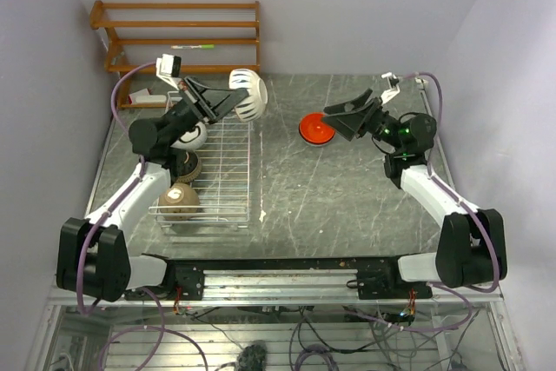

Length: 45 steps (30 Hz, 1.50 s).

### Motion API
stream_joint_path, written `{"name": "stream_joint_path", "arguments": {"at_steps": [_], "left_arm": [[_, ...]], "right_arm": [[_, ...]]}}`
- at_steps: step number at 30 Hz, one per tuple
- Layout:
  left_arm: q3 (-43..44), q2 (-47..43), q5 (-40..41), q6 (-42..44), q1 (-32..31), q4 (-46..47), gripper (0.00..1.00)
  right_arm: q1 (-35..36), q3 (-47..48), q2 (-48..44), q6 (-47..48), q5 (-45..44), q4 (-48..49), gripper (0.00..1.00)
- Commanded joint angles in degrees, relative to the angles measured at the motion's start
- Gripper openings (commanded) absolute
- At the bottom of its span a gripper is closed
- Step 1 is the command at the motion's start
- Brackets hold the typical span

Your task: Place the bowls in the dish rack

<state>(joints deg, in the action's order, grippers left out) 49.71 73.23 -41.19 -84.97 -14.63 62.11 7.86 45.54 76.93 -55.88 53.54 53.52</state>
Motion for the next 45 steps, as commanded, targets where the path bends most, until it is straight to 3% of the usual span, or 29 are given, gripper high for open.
{"name": "stream_joint_path", "arguments": {"at_steps": [1, 4, 8, 13, 22, 40, 45], "left_arm": [[-0.30, 1.29, 4.13, -21.81, 0.75, 35.44, 0.07], [0.55, 1.20, 4.63, -23.37, 0.75, 36.56, 0.07], [1.49, -0.55, 5.52, -24.16, 0.77, 36.77, 0.07], [1.77, -2.47, 6.29, -25.07, 0.75, 36.77, 0.07], [-0.08, -4.33, 6.31, -25.36, 0.75, 36.76, 0.07], [-0.79, -4.79, 5.59, -24.15, 0.75, 36.64, 0.07], [-1.37, -4.59, 5.60, -23.71, 0.75, 36.68, 0.07]], "right_arm": [[1.10, -3.48, 1.30, -22.27, -2.52, 23.91, 1.00], [2.99, -4.24, 5.40, -41.30, -7.24, 40.69, 1.00], [8.30, 0.47, 11.76, -50.22, -12.11, 50.09, 1.00], [16.51, 7.96, 18.95, -48.92, -15.63, 49.80, 1.00], [24.39, 17.24, 28.05, -48.88, -20.94, 50.93, 1.00], [30.79, 24.35, 27.54, -48.45, -23.56, 50.96, 1.00], [31.60, 21.62, 24.89, -46.47, -24.33, 50.98, 1.00]]}}
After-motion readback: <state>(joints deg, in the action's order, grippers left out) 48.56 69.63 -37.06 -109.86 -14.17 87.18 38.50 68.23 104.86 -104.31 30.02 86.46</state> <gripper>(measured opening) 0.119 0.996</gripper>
